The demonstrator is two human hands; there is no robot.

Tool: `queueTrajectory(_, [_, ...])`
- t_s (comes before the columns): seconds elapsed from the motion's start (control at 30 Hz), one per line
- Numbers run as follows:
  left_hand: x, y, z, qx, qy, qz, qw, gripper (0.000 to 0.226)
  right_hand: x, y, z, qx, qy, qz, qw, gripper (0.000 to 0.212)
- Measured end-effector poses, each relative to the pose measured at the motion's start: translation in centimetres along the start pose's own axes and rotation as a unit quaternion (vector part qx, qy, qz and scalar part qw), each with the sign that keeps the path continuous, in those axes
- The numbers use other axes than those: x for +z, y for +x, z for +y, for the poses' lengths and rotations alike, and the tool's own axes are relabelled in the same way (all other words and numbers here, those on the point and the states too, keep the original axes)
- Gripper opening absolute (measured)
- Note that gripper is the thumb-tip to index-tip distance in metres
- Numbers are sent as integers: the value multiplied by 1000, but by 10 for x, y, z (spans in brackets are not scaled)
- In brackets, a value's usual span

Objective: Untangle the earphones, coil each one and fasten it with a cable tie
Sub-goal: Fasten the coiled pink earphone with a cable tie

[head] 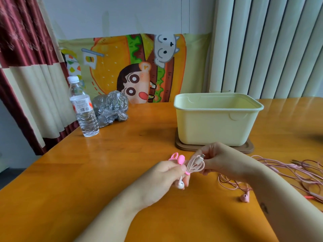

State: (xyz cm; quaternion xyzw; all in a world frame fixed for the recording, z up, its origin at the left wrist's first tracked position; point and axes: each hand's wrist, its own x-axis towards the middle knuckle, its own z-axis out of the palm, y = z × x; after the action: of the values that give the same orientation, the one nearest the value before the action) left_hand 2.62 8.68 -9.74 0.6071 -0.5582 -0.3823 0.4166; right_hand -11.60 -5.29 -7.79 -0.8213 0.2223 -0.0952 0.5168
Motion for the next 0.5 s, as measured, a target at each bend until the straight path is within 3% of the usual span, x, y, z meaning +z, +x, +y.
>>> queueTrajectory(0.17, [3, 0, 0, 15, 43, -5, 999, 14, 1, 2, 2, 8, -1, 31, 999, 5])
queueTrajectory(0.37, [7, 1, 1, -20, 42, -26, 999, 17, 5, -3, -12, -7, -51, 34, 998, 9])
queueTrajectory(0.5, [7, 4, 3, -60, -19, 73, 995, 19, 27, -3, -26, -68, -107, 152, 980, 6])
